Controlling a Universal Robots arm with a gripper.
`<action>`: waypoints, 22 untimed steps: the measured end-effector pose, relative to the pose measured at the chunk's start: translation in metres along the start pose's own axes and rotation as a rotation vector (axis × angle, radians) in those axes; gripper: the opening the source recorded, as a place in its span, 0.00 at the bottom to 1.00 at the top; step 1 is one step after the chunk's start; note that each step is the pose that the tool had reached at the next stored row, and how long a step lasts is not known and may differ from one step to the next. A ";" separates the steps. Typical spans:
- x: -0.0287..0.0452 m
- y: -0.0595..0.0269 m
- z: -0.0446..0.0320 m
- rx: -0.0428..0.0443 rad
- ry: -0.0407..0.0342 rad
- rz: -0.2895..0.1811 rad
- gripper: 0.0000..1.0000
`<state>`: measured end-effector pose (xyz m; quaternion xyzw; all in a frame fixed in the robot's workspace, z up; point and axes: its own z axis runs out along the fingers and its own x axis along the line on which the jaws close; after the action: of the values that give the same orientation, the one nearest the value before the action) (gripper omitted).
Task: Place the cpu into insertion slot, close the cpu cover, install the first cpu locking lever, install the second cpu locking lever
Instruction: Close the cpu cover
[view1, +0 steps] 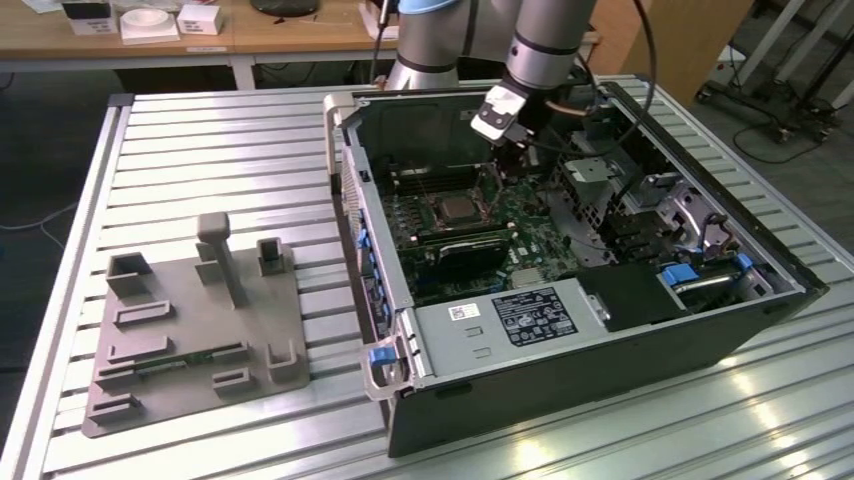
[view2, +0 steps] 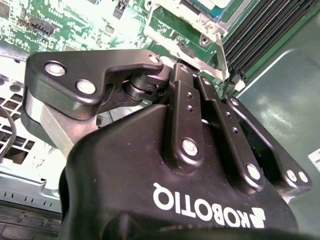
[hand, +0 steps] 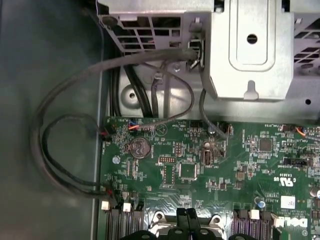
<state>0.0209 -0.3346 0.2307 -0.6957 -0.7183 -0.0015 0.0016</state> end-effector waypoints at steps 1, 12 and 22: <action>0.0000 -0.0010 0.0003 0.0000 0.0000 0.000 0.10; 0.0005 -0.0163 0.0019 0.0000 0.0000 0.000 0.10; 0.0007 -0.0221 0.0020 0.0000 0.0001 0.000 0.10</action>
<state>-0.0012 -0.3345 0.2287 -0.6957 -0.7183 -0.0015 0.0016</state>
